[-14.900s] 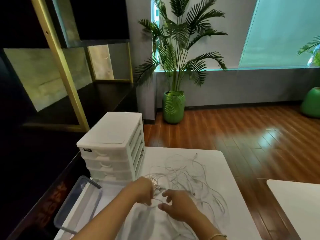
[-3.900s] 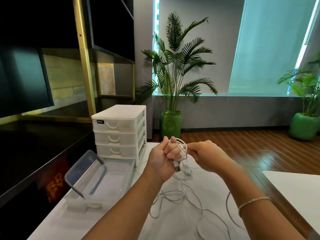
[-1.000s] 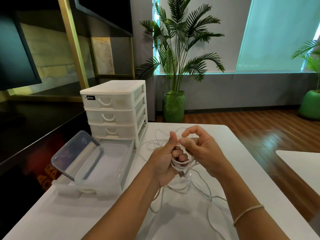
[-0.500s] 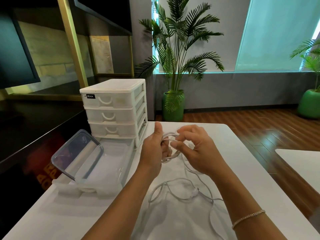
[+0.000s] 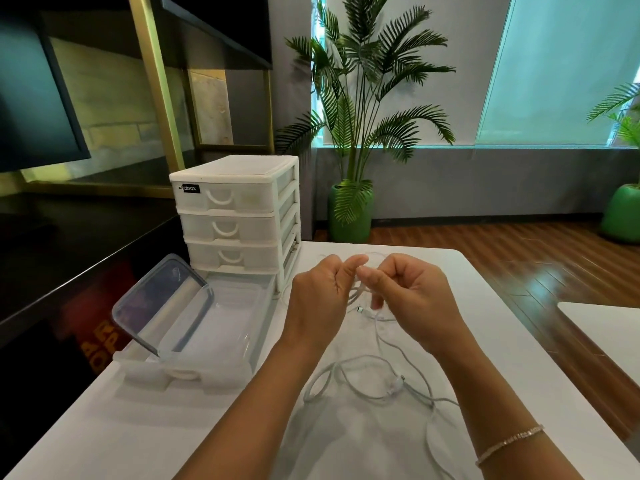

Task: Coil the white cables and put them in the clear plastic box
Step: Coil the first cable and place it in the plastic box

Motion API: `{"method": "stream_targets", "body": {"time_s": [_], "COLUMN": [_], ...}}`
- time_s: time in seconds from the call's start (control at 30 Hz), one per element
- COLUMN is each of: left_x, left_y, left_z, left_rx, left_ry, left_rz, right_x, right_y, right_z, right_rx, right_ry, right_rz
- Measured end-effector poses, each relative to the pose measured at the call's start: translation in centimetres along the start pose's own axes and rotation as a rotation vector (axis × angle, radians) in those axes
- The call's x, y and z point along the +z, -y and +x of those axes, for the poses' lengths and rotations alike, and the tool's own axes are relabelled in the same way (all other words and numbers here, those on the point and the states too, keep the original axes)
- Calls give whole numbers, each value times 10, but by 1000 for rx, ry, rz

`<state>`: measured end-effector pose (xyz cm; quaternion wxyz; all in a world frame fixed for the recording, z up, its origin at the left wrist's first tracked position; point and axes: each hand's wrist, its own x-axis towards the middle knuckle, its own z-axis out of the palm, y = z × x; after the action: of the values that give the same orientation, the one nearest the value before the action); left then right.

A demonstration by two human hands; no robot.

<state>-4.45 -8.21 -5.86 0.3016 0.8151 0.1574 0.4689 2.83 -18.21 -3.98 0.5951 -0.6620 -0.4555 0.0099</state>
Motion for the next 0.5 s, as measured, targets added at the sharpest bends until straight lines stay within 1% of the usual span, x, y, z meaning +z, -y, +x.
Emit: {"method": "stream_targets", "body": {"time_s": [0.17, 0.23, 0.3, 0.33, 0.37, 0.43, 0.47, 0.5], "left_x": [-8, -10, -12, -12, -12, -13, -12, -11], "left_y": [8, 11, 12, 11, 10, 1, -2, -4], "left_z": [4, 6, 6, 7, 7, 7, 6, 5], "left_rx": [-6, 3, -43, -99, -183, -385, -457, -493], "left_ry": [-2, 7, 58, 101, 159, 323, 402, 450], "left_rz": [115, 161, 146, 78, -61, -455, -615, -721], "right_x": [-5, -7, -9, -11, -12, -14, -12, -10], "right_y": [0, 1, 1, 1, 0, -2, -4, -5], "right_z": [2, 3, 4, 5, 5, 5, 6, 6], "right_rx": [87, 95, 97, 98, 104, 140, 174, 225], "right_ry": [34, 33, -2, -31, -66, -141, -166, -171], "right_rz": [81, 45, -35, -67, -88, -93, -83, -59]}}
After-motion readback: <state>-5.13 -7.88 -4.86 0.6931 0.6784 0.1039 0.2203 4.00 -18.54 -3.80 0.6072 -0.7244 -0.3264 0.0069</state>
